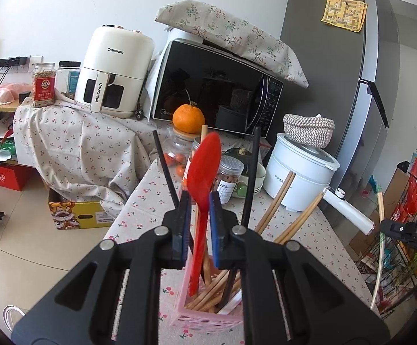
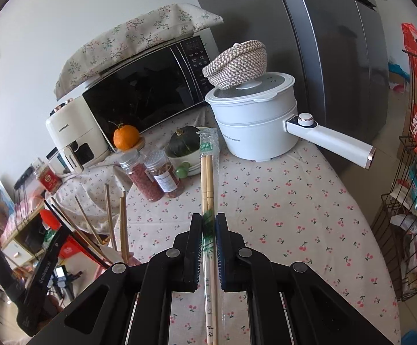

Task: Organize utensils
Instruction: 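Drop the red spoon into the pink basket with left tool while right tool lifts the wrapped chopsticks, then lower the wrapped chopsticks into the pink basket and open the right tool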

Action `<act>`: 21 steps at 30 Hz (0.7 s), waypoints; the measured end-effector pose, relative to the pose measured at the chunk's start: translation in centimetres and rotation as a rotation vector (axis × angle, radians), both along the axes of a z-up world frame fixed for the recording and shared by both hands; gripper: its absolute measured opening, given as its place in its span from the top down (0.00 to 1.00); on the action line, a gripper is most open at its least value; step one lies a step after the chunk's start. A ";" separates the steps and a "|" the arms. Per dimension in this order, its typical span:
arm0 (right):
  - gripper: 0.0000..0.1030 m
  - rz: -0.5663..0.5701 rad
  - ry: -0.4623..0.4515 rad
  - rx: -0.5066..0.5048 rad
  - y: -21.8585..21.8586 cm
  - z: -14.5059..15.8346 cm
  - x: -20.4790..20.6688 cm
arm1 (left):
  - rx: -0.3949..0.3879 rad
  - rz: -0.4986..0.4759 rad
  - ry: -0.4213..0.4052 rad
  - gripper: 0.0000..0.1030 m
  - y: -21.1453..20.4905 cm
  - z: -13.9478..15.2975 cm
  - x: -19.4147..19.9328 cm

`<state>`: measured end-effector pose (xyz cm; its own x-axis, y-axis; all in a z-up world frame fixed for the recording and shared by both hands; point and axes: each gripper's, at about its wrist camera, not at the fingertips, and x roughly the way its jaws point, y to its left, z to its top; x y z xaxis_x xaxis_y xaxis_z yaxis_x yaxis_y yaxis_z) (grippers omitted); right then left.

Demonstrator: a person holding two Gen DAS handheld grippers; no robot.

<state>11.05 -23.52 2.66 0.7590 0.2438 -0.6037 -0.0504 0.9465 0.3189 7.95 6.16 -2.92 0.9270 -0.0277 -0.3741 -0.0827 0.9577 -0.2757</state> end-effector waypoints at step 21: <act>0.91 -0.106 -0.433 0.059 13.9 1.4 -4.2 | -0.117 -0.205 0.373 0.53 6.0 1.7 -2.1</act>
